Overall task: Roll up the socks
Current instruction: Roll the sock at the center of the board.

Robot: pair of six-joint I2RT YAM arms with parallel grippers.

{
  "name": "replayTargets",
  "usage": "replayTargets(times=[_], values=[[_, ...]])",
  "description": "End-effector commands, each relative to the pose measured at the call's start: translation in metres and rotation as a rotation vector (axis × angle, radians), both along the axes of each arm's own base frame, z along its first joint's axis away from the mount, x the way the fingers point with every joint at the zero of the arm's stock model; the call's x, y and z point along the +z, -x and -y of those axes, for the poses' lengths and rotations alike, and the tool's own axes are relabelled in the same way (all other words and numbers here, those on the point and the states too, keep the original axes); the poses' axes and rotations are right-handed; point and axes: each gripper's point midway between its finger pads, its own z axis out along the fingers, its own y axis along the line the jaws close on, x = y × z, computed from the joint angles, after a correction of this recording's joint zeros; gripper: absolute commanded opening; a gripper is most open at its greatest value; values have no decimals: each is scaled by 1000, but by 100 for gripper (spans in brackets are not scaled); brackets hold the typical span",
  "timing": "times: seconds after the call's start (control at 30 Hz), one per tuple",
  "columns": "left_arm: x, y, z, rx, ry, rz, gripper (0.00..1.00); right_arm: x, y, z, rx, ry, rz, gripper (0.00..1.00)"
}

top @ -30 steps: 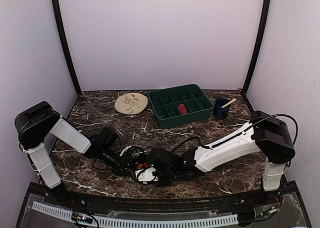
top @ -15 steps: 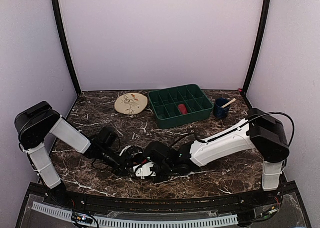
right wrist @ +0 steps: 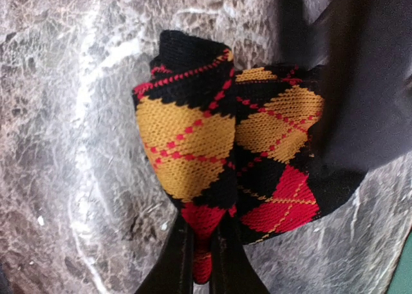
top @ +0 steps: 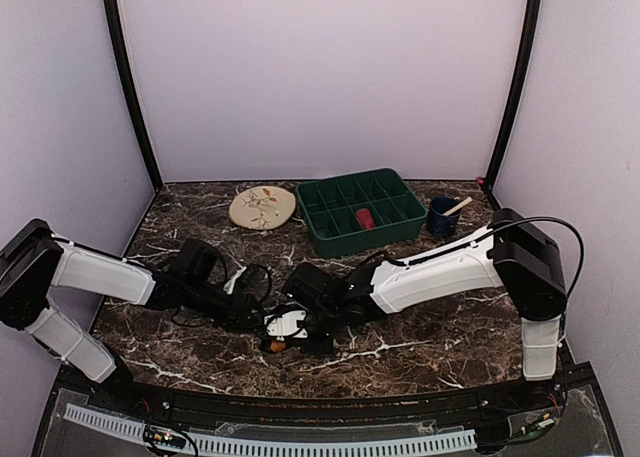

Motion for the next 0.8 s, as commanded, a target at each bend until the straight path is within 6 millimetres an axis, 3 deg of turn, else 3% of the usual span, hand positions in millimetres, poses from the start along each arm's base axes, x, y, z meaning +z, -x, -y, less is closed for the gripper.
replayTargets(times=[0.0,0.4,0.77], values=[[-1,-8,-16,63,-63,84,47,-13,17,23,-94,97,-177,0],[5,-4,-32,99,-57,212,42,11,54,11,-292,78,-557,0],[16,24,-24,34,-22,354,40,14,39,5,-330,72,-785,0]])
